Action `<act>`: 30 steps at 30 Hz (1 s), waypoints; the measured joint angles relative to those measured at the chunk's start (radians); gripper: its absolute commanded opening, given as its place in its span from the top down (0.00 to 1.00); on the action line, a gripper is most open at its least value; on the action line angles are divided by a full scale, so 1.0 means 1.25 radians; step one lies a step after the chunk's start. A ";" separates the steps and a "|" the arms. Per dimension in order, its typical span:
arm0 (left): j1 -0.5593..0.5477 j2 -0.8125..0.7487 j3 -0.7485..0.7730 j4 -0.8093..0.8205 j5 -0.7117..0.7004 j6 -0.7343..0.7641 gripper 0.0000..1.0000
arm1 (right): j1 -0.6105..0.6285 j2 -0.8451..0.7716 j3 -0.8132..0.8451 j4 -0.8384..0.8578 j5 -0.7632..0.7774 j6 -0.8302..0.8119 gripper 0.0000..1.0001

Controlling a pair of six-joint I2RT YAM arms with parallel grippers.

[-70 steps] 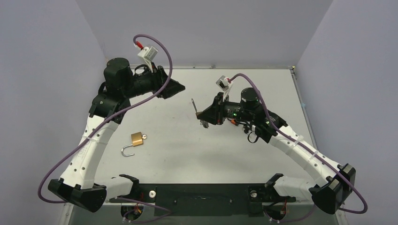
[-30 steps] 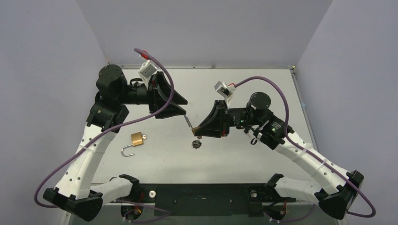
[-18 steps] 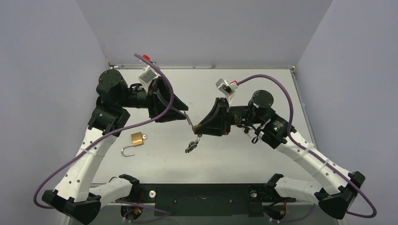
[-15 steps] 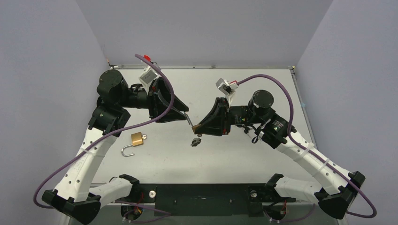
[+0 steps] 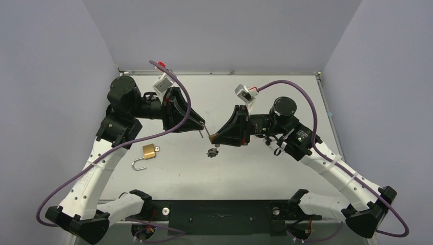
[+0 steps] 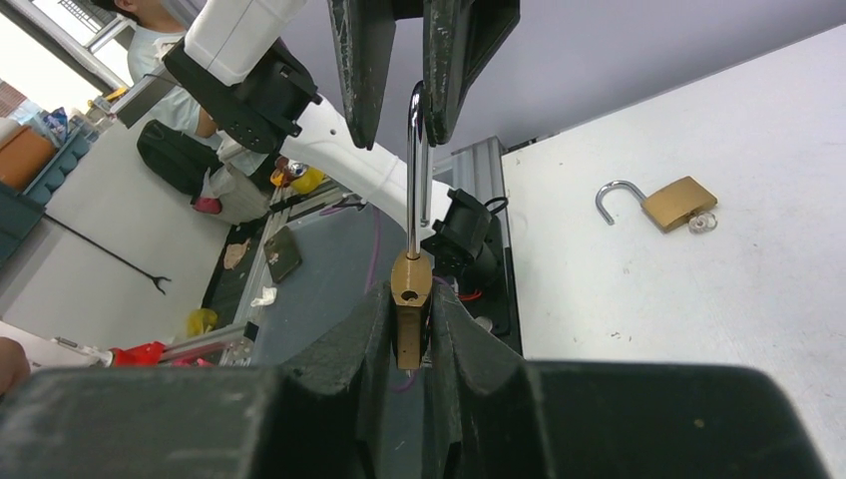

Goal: Lock with the key
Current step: Lock the lock.

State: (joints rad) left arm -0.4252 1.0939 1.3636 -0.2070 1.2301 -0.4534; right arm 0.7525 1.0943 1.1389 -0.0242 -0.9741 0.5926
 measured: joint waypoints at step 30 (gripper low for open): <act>-0.035 0.020 0.031 -0.207 -0.087 0.125 0.88 | -0.015 0.000 0.084 -0.233 0.054 -0.170 1.00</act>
State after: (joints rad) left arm -0.4686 1.1187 1.4025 -0.4656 1.1213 -0.2970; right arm 0.7334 1.0939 1.2438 -0.3153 -0.9066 0.3798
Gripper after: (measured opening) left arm 0.127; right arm 0.130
